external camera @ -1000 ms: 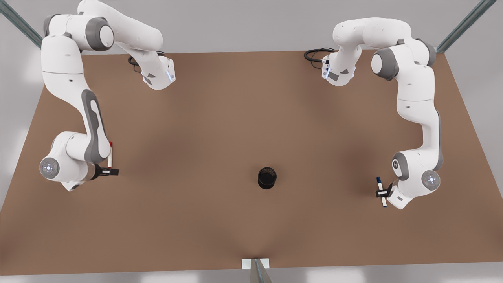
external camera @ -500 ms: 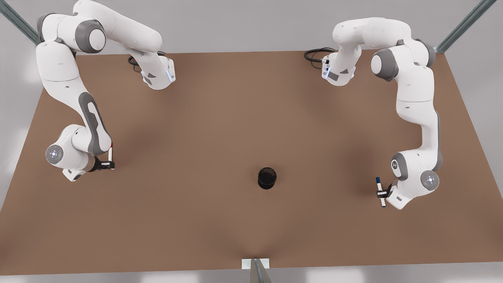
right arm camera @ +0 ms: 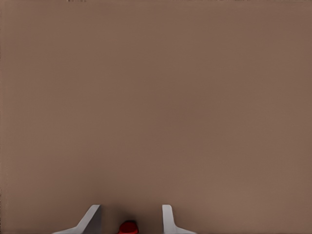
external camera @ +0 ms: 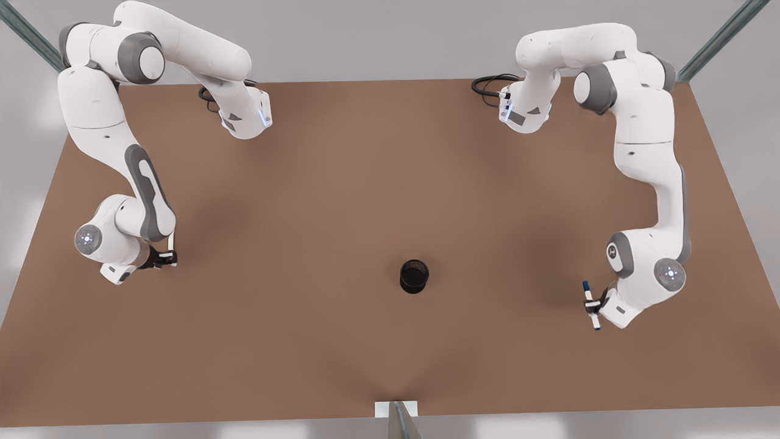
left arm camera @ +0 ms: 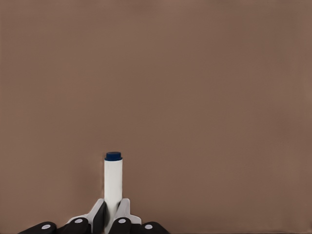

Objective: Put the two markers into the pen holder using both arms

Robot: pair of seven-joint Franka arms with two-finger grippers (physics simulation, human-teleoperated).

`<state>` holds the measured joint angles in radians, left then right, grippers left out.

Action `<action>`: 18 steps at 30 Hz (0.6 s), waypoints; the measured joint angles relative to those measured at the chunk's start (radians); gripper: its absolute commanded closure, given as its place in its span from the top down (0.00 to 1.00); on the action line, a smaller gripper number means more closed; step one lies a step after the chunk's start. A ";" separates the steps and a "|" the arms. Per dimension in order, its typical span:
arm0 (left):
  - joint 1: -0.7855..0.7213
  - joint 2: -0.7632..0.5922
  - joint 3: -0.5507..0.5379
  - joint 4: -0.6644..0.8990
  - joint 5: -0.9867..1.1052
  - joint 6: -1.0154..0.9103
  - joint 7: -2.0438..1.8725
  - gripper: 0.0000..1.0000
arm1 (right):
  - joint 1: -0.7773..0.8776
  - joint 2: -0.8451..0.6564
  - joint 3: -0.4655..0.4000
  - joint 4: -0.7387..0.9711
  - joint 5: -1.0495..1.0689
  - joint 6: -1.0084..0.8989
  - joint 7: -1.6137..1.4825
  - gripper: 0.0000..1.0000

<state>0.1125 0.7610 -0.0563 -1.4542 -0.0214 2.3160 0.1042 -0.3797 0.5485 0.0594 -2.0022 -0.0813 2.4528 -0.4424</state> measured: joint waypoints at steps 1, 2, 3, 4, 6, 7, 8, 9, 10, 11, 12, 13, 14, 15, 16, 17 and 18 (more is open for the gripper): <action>-0.001 -0.030 -0.033 -0.001 -0.001 -0.013 0.004 0.21 | 0.000 -0.001 0.000 0.000 0.000 -0.001 -0.004 0.58; -0.006 -0.061 -0.068 -0.001 0.000 -0.032 0.009 0.21 | -0.001 -0.001 0.000 -0.001 0.000 -0.003 -0.008 0.58; -0.025 -0.097 -0.095 0.000 -0.001 -0.060 0.012 0.21 | -0.003 0.000 0.000 -0.007 0.000 -0.005 -0.012 0.58; -0.041 -0.130 -0.127 0.002 -0.002 -0.096 0.013 0.21 | -0.004 -0.001 0.000 -0.012 0.000 -0.006 -0.016 0.58; -0.075 -0.169 -0.178 0.025 -0.005 -0.170 0.014 0.21 | -0.005 -0.001 0.000 -0.018 -0.001 -0.008 -0.023 0.58; -0.087 -0.176 -0.214 0.048 -0.008 -0.211 0.014 0.21 | -0.006 -0.004 0.000 -0.022 -0.001 -0.009 -0.027 0.58; -0.093 -0.178 -0.255 0.061 -0.027 -0.245 0.014 0.21 | -0.007 -0.006 0.000 -0.025 -0.001 -0.010 -0.031 0.53; -0.095 -0.177 -0.294 0.070 -0.061 -0.273 0.019 0.21 | -0.007 -0.008 0.000 -0.028 -0.001 -0.010 -0.035 0.46; -0.097 -0.174 -0.329 0.082 -0.106 -0.296 0.030 0.21 | -0.008 -0.009 0.000 -0.029 -0.001 -0.011 -0.039 0.39; -0.106 -0.173 -0.358 0.089 -0.150 -0.307 0.042 0.21 | -0.008 -0.010 0.000 -0.030 -0.001 -0.011 -0.043 0.37; -0.132 -0.173 -0.379 0.093 -0.184 -0.307 0.055 0.21 | -0.008 -0.011 0.000 -0.030 -0.001 -0.012 -0.046 0.37; -0.160 -0.174 -0.392 0.095 -0.210 -0.296 0.070 0.21 | -0.008 -0.011 0.000 -0.030 -0.001 -0.012 -0.050 0.37; -0.175 -0.173 -0.411 0.096 -0.230 -0.275 0.089 0.21 | -0.007 -0.011 0.000 -0.031 -0.001 -0.013 -0.053 0.34; -0.192 -0.172 -0.424 0.092 -0.247 -0.242 0.113 0.21 | -0.007 -0.011 0.000 -0.031 0.000 -0.013 -0.056 0.32; -0.208 -0.172 -0.432 0.080 -0.259 -0.200 0.141 0.21 | -0.007 -0.011 0.000 -0.031 0.000 -0.013 -0.059 0.32; -0.219 -0.165 -0.447 0.063 -0.270 -0.148 0.172 0.21 | -0.007 -0.010 0.000 -0.031 0.000 -0.014 -0.062 0.32; -0.231 -0.149 -0.465 0.052 -0.279 -0.088 0.206 0.21 | -0.007 -0.010 0.000 -0.032 0.001 -0.014 -0.065 0.32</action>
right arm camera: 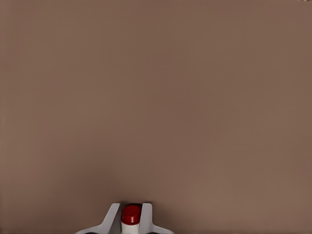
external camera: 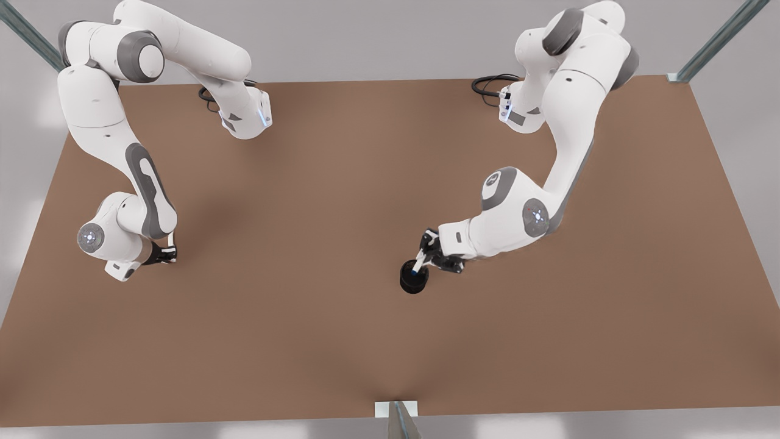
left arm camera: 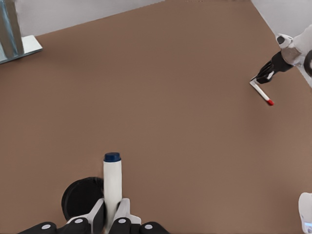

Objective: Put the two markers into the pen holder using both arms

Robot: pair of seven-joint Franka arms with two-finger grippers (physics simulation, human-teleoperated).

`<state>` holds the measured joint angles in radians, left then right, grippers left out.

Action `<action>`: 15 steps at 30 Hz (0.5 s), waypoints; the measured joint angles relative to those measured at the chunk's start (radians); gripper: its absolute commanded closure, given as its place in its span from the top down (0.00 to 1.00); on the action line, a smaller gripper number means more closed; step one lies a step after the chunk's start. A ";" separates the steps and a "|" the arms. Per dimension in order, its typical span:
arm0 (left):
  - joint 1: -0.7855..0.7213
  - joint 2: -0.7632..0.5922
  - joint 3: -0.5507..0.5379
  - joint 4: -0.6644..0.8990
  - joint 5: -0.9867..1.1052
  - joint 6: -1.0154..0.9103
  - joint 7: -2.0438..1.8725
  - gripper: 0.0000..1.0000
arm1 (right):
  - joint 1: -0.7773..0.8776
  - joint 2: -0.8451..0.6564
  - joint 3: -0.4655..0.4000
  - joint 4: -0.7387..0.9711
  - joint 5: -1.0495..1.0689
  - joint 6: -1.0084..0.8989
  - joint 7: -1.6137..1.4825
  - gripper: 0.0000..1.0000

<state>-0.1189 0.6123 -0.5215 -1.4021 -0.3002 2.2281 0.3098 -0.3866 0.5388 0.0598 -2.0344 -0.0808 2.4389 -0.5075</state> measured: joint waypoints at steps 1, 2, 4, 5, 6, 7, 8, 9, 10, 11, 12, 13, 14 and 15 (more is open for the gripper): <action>-0.011 0.013 -0.010 -0.015 -0.007 0.062 0.034 0.21 | 0.000 0.000 0.000 -0.003 0.000 0.000 -0.003 0.30; -0.017 0.021 -0.018 -0.038 -0.012 0.123 0.070 0.21 | 0.000 0.000 0.000 -0.004 0.001 0.000 -0.006 0.29; -0.015 0.035 -0.043 -0.091 -0.039 0.244 0.145 0.21 | 0.000 0.000 0.000 -0.002 0.003 -0.001 -0.012 0.26; -0.002 0.037 -0.059 -0.120 -0.087 0.299 0.190 0.21 | 0.000 -0.001 0.000 0.000 0.004 -0.001 -0.015 0.26; 0.024 0.033 -0.086 -0.155 -0.156 0.346 0.241 0.21 | 0.000 -0.003 0.000 0.001 0.004 -0.002 -0.018 0.26; 0.075 0.028 -0.133 -0.192 -0.238 0.387 0.299 0.21 | -0.001 -0.005 0.001 0.002 0.005 -0.002 -0.021 0.26; 0.124 0.025 -0.179 -0.220 -0.315 0.422 0.360 0.21 | 0.000 -0.008 0.001 0.003 0.005 -0.002 -0.024 0.26; 0.170 0.024 -0.222 -0.243 -0.382 0.451 0.423 0.21 | -0.001 -0.014 0.005 0.004 0.006 -0.003 -0.026 0.25; 0.210 0.023 -0.259 -0.264 -0.438 0.475 0.486 0.21 | -0.001 -0.027 0.014 0.009 0.007 -0.007 -0.028 0.25; 0.239 0.023 -0.287 -0.279 -0.485 0.496 0.549 0.21 | -0.002 -0.037 0.026 0.037 0.009 -0.023 -0.030 0.25; 0.254 0.024 -0.303 -0.288 -0.533 0.513 0.614 0.21 | -0.002 -0.048 0.043 0.072 0.010 -0.042 -0.032 0.25; 0.262 0.026 -0.311 -0.295 -0.591 0.527 0.681 0.21 | -0.002 -0.064 0.069 0.107 0.011 -0.063 -0.033 0.25; 0.266 0.029 -0.316 -0.301 -0.652 0.539 0.751 0.21 | -0.002 -0.077 0.101 0.148 0.012 -0.088 -0.033 0.25; 0.268 0.034 -0.318 -0.304 -0.716 0.548 0.823 0.21 | -0.001 -0.088 0.135 0.197 0.013 -0.124 -0.030 0.24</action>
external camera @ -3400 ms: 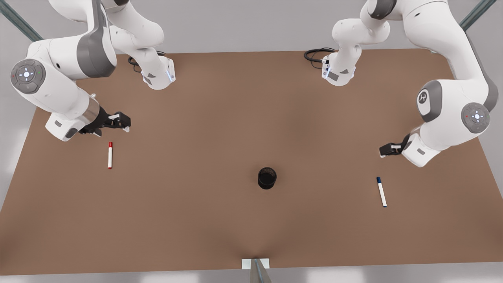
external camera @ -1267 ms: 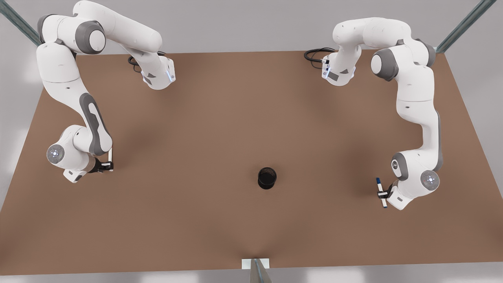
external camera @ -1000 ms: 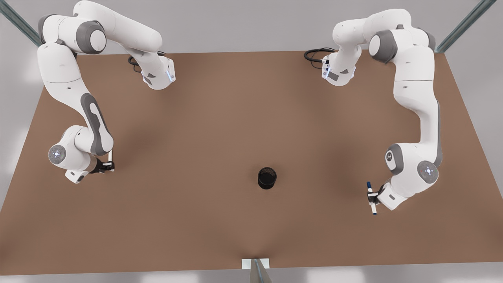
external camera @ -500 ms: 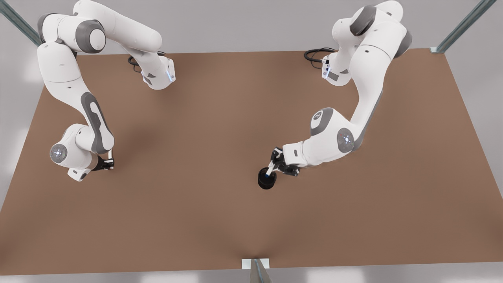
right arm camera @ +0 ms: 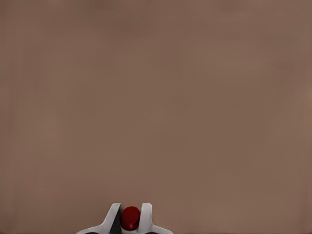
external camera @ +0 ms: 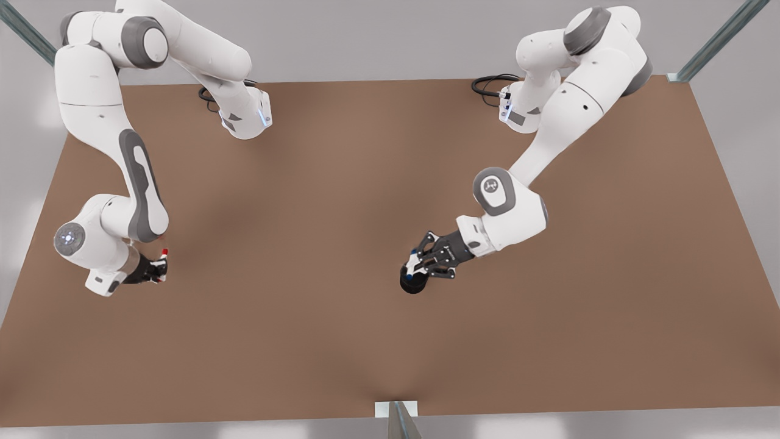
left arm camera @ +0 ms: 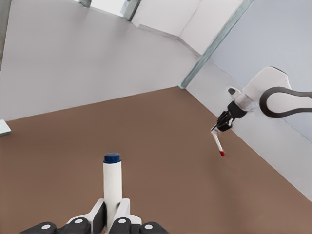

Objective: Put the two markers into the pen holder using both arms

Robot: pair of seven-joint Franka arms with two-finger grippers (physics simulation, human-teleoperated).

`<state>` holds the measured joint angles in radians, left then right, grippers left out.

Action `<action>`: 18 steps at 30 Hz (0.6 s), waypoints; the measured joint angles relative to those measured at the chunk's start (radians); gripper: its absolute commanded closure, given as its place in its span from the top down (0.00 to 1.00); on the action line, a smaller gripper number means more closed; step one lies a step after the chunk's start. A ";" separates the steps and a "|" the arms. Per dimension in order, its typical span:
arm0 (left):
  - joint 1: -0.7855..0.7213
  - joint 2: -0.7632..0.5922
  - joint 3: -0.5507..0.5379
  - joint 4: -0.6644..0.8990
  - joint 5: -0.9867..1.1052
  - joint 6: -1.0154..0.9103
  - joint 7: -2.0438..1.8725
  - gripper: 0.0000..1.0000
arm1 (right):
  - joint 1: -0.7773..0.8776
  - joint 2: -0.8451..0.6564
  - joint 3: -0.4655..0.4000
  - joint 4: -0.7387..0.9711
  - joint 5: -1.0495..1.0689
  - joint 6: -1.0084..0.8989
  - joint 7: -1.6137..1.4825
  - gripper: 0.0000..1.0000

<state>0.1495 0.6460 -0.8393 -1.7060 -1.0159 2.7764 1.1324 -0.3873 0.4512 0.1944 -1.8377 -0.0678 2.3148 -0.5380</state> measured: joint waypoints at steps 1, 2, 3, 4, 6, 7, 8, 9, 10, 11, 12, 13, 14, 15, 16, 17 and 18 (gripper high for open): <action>0.001 0.006 -0.001 -0.001 -0.059 0.007 0.072 0.21 | 0.003 -0.012 0.027 0.040 0.001 -0.038 0.004 0.22; 0.002 0.014 -0.002 -0.002 -0.109 0.014 0.143 0.21 | 0.005 -0.030 0.047 0.062 0.002 -0.073 0.008 0.21; 0.007 0.021 -0.002 -0.002 -0.152 0.018 0.214 0.21 | 0.007 -0.050 0.073 0.074 0.002 -0.107 0.015 0.21; 0.011 0.029 -0.002 -0.002 -0.195 0.020 0.284 0.21 | 0.008 -0.069 0.100 0.084 0.001 -0.139 0.025 0.21; 0.013 0.047 -0.002 0.001 -0.284 0.021 0.428 0.21 | 0.010 -0.089 0.155 0.120 -0.004 -0.203 0.048 0.21; 0.011 0.057 -0.002 0.004 -0.317 0.022 0.496 0.21 | 0.010 -0.093 0.184 0.135 -0.009 -0.232 0.062 0.21; 0.004 0.068 -0.002 0.010 -0.349 0.022 0.562 0.21 | 0.010 -0.095 0.212 0.144 -0.013 -0.257 0.078 0.21; -0.010 0.081 -0.002 0.020 -0.379 0.023 0.625 0.21 | 0.010 -0.095 0.243 0.149 -0.016 -0.278 0.095 0.21; -0.022 0.093 -0.001 0.028 -0.403 0.024 0.686 0.21 | 0.010 -0.095 0.279 0.152 -0.018 -0.296 0.115 0.21; -0.029 0.104 -0.001 0.034 -0.422 0.024 0.743 0.21 | 0.011 -0.096 0.317 0.154 -0.024 -0.311 0.136 0.21; -0.032 0.118 -0.001 0.040 -0.437 0.025 0.797 0.21 | 0.011 -0.096 0.357 0.155 -0.036 -0.324 0.160 0.21; -0.034 0.133 -0.001 0.047 -0.448 0.026 0.849 0.21 | 0.012 -0.096 0.389 0.156 -0.046 -0.334 0.184 0.21; -0.036 0.145 -0.001 0.052 -0.457 0.026 0.900 0.21 | 0.012 -0.096 0.419 0.156 -0.053 -0.344 0.209 0.21; -0.037 0.153 -0.001 0.054 -0.463 0.026 0.948 0.21 | 0.011 -0.097 0.446 0.156 -0.058 -0.354 0.234 0.21; -0.036 0.158 -0.001 0.055 -0.468 0.026 0.993 0.21 | 0.010 -0.098 0.476 0.156 -0.064 -0.364 0.262 0.21; -0.034 0.169 0.000 0.056 -0.472 0.026 1.037 0.21 | 0.010 -0.100 0.505 0.156 -0.071 -0.373 0.290 0.21; -0.025 0.190 0.000 0.056 -0.479 0.024 1.081 0.21 | 0.011 -0.102 0.530 0.156 -0.077 -0.381 0.318 0.21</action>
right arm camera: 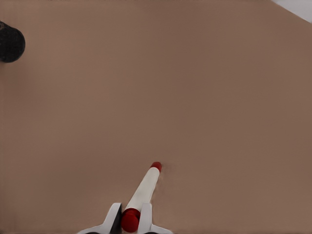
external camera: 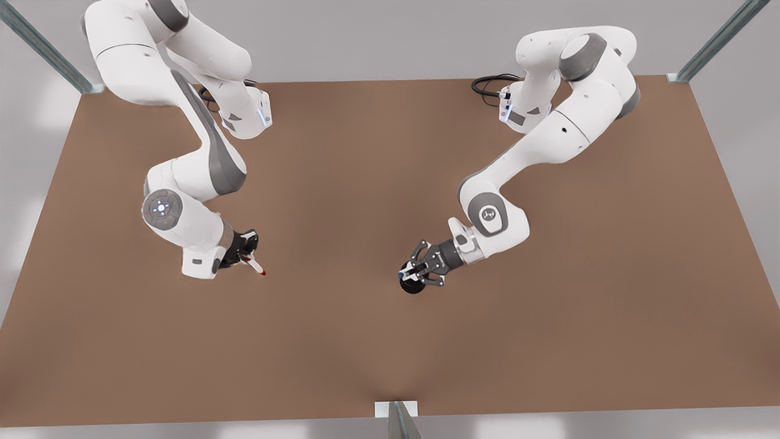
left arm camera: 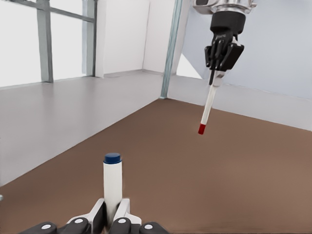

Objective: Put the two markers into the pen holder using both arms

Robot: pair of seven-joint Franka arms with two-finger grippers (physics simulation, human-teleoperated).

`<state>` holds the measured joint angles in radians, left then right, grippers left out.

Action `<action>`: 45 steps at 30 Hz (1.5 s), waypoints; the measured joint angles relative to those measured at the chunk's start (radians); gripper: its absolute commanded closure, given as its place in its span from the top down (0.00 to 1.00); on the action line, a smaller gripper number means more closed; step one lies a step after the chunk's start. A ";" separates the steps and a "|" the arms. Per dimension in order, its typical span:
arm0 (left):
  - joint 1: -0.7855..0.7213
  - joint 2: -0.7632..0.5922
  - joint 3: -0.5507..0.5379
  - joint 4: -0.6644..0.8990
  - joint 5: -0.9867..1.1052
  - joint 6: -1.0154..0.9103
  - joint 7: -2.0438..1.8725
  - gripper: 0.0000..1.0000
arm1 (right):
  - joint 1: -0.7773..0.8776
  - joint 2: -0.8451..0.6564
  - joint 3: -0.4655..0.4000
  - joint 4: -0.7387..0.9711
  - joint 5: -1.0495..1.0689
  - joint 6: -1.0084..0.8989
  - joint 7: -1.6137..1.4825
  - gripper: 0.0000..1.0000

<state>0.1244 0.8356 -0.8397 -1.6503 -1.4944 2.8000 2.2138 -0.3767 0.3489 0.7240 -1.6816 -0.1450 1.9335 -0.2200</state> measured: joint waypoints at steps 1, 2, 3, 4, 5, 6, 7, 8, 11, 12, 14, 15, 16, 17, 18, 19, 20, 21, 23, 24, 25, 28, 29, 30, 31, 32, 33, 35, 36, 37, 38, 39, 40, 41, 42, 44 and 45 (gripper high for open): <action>0.012 0.012 0.000 -0.005 -0.010 -0.003 0.043 0.21 | -0.001 -0.002 0.029 0.000 -0.005 -0.009 0.030 0.21; 0.018 0.019 0.001 -0.011 -0.022 -0.005 0.084 0.21 | 0.001 -0.003 0.050 0.000 -0.009 -0.016 0.059 0.21; 0.022 0.020 0.000 -0.018 -0.031 -0.008 0.122 0.21 | 0.001 -0.003 0.071 0.000 -0.014 -0.023 0.090 0.21; 0.024 0.021 0.000 -0.025 -0.042 -0.010 0.159 0.21 | 0.014 -0.002 0.087 0.002 -0.027 -0.028 0.120 0.21; 0.024 0.021 -0.001 -0.032 -0.055 -0.012 0.194 0.21 | 0.036 0.001 0.094 0.018 -0.037 -0.032 0.152 0.21; 0.021 0.020 -0.001 -0.035 -0.068 -0.013 0.227 0.21 | 0.053 0.011 0.097 0.037 -0.046 -0.035 0.183 0.21; 0.018 0.018 -0.002 -0.037 -0.081 -0.015 0.258 0.31 | 0.073 0.030 0.099 0.059 -0.061 -0.038 0.215 0.21; 0.016 0.018 -0.002 -0.039 -0.090 -0.018 0.286 1.00 | 0.108 0.051 0.097 0.086 -0.079 -0.041 0.248 0.21; 0.017 0.016 -0.004 -0.050 -0.107 -0.024 0.361 1.00 | 0.227 0.100 0.090 0.147 -0.121 -0.046 0.357 0.21; 0.020 0.010 -0.005 -0.057 -0.110 -0.025 0.384 1.00 | 0.252 0.114 0.089 0.161 -0.130 -0.046 0.393 0.21; 0.046 -0.027 -0.009 -0.082 -0.113 -0.028 0.422 1.00 | 0.290 0.137 0.088 0.178 -0.142 -0.046 0.462 0.21; 0.101 -0.069 -0.016 -0.126 -0.107 -0.034 0.436 1.00 | 0.312 0.145 0.088 0.186 -0.146 -0.045 0.496 0.21; 0.169 -0.104 -0.028 -0.179 -0.094 -0.043 0.448 1.00 | 0.336 0.151 0.088 0.194 -0.149 -0.045 0.530 0.21; 0.237 -0.129 -0.035 -0.222 -0.074 -0.058 0.461 1.00 | 0.362 0.168 0.087 0.219 -0.154 -0.044 0.564 0.21; 0.307 -0.148 -0.038 -0.255 -0.038 -0.074 0.472 1.00 | 0.384 0.191 0.087 0.255 -0.160 -0.044 0.596 0.21; 0.363 -0.166 -0.037 -0.273 0.021 -0.088 0.479 1.00 | 0.409 0.216 0.078 0.299 -0.165 -0.045 0.628 0.21; 0.416 -0.178 -0.025 -0.262 0.146 -0.113 0.472 1.00 | 0.454 0.242 0.047 0.357 -0.169 -0.045 0.657 0.21; 0.455 -0.186 -0.011 -0.214 0.314 -0.153 0.448 1.00 | 0.506 0.268 0.007 0.418 -0.172 -0.045 0.685 0.21; 0.496 -0.198 0.019 -0.068 0.672 -0.259 0.372 1.00 | 0.600 0.315 -0.063 0.526 -0.175 -0.045 0.736 0.21; 0.498 -0.203 0.029 0.012 0.865 -0.323 0.312 1.00 | 0.630 0.332 -0.080 0.559 -0.176 -0.043 0.760 0.21; 0.500 -0.205 0.035 0.074 1.040 -0.388 0.242 1.00 | 0.661 0.355 -0.094 0.598 -0.177 -0.041 0.785 0.21; 0.499 -0.248 0.028 0.189 1.460 -0.576 -0.043 1.00 | 0.763 0.411 -0.156 0.689 -0.178 -0.031 0.857 0.21; 0.501 -0.275 0.026 0.209 1.551 -0.629 -0.148 1.00 | 0.778 0.422 -0.164 0.699 -0.178 -0.023 0.879 0.21; 0.501 -0.299 0.024 0.220 1.619 -0.681 -0.261 1.00 | 0.789 0.431 -0.174 0.704 -0.179 -0.014 0.900 0.21; 0.499 -0.315 0.022 0.225 1.671 -0.731 -0.375 1.00 | 0.795 0.442 -0.180 0.706 -0.179 -0.005 0.920 0.21; 0.496 -0.324 0.022 0.228 1.711 -0.777 -0.485 1.00 | 0.798 0.456 -0.186 0.707 -0.179 0.008 0.939 0.21; 0.492 -0.328 0.023 0.231 1.741 -0.815 -0.590 1.00 | 0.805 0.468 -0.198 0.708 -0.180 0.023 0.957 0.21; 0.483 -0.323 0.026 0.250 1.795 -0.875 -0.794 1.00 | 0.813 0.482 -0.213 0.707 -0.180 0.049 0.989 0.21; 0.480 -0.322 0.028 0.255 1.818 -0.897 -0.893 1.00 | 0.818 0.488 -0.216 0.706 -0.180 0.060 1.004 0.21; 0.464 -0.330 0.051 0.258 1.834 -0.917 -0.987 1.00 | 0.824 0.492 -0.218 0.705 -0.181 0.072 1.018 0.21; 0.399 -0.369 0.138 0.259 1.821 -0.938 -1.073 1.00 | 0.828 0.495 -0.220 0.705 -0.181 0.082 1.032 0.21; 0.268 -0.434 0.304 0.253 1.774 -0.963 -1.148 1.00 | 0.835 0.499 -0.223 0.704 -0.181 0.090 1.044 0.21; 0.122 -0.488 0.472 0.235 1.724 -0.986 -1.216 1.00 | 0.844 0.501 -0.229 0.703 -0.181 0.100 1.056 0.21; 0.018 -0.520 0.579 0.217 1.682 -1.006 -1.281 1.00 | 0.853 0.504 -0.238 0.702 -0.181 0.108 1.068 0.21; -0.033 -0.529 0.635 0.211 1.652 -1.021 -1.341 1.00 | 0.859 0.506 -0.243 0.701 -0.181 0.116 1.079 0.21; -0.062 -0.518 0.679 0.210 1.614 -1.034 -1.453 1.00 | 0.863 0.507 -0.248 0.701 -0.183 0.125 1.099 0.78; -0.063 -0.503 0.687 0.212 1.602 -1.033 -1.505 1.00 | 0.864 0.507 -0.252 0.699 -0.184 0.128 1.109 1.00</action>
<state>0.0612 0.3329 -0.1526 -1.4386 0.1078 1.7672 0.7090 0.4874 0.8559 0.4716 -0.9822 -0.3292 2.0617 0.8894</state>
